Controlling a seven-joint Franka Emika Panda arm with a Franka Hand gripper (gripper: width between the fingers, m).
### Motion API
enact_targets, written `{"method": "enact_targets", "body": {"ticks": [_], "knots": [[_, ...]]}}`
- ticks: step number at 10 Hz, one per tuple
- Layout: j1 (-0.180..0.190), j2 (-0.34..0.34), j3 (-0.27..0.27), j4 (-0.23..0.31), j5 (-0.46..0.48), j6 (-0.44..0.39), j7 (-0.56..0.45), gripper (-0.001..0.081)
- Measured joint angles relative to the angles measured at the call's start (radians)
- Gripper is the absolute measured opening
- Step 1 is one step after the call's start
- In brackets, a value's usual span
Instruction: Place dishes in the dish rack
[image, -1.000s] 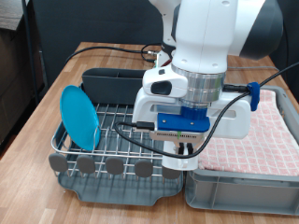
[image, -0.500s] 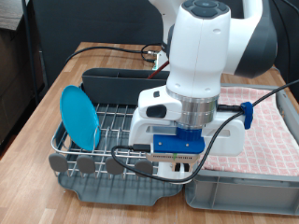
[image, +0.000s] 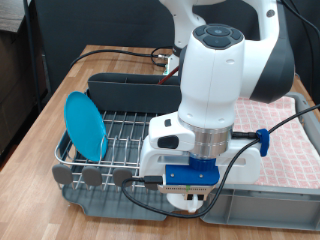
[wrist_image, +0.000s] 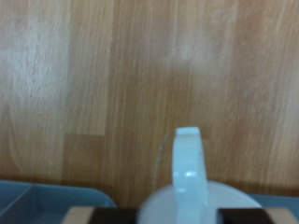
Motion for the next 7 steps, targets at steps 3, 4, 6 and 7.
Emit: {"method": "enact_targets", "body": {"ticks": [3, 4, 6, 7], "knots": [[-0.002, 0.022, 0.005, 0.088, -0.004, -0.175, -0.022, 0.0478], [-0.002, 0.024, 0.005, 0.109, -0.005, -0.219, -0.022, 0.0478], [0.006, 0.024, -0.008, 0.126, -0.016, -0.258, 0.000, 0.0660], [0.020, 0.020, -0.028, 0.126, -0.038, -0.255, 0.032, 0.0766]]}}
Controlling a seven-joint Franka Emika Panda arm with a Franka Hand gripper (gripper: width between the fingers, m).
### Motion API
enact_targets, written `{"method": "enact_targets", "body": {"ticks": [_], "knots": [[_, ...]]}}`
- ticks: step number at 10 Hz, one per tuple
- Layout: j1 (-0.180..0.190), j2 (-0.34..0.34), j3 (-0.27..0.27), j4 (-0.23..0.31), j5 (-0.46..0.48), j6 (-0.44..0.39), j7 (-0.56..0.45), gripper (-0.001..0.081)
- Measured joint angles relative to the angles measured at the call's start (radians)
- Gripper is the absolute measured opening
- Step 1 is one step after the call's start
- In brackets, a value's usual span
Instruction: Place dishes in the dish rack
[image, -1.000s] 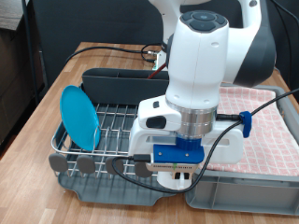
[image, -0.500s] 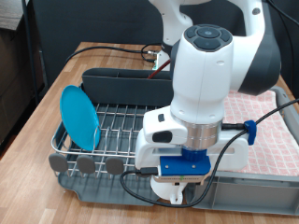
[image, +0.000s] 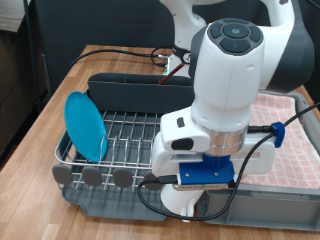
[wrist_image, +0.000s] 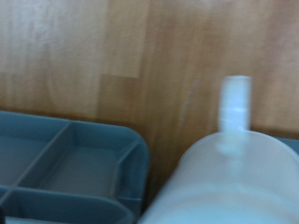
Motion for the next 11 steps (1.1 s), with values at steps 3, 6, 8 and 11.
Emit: {"method": "enact_targets", "body": {"ticks": [3, 6, 8, 11], "knots": [[0.054, -0.042, -0.059, -0.009, -0.066, -0.009, 0.072, 0.0793], [0.085, -0.100, -0.091, -0.015, -0.098, -0.059, 0.093, 0.0802], [0.099, -0.130, -0.104, -0.023, -0.113, -0.076, 0.100, 0.0802], [0.118, -0.169, -0.120, -0.045, -0.130, -0.082, 0.113, 0.0802]]}}
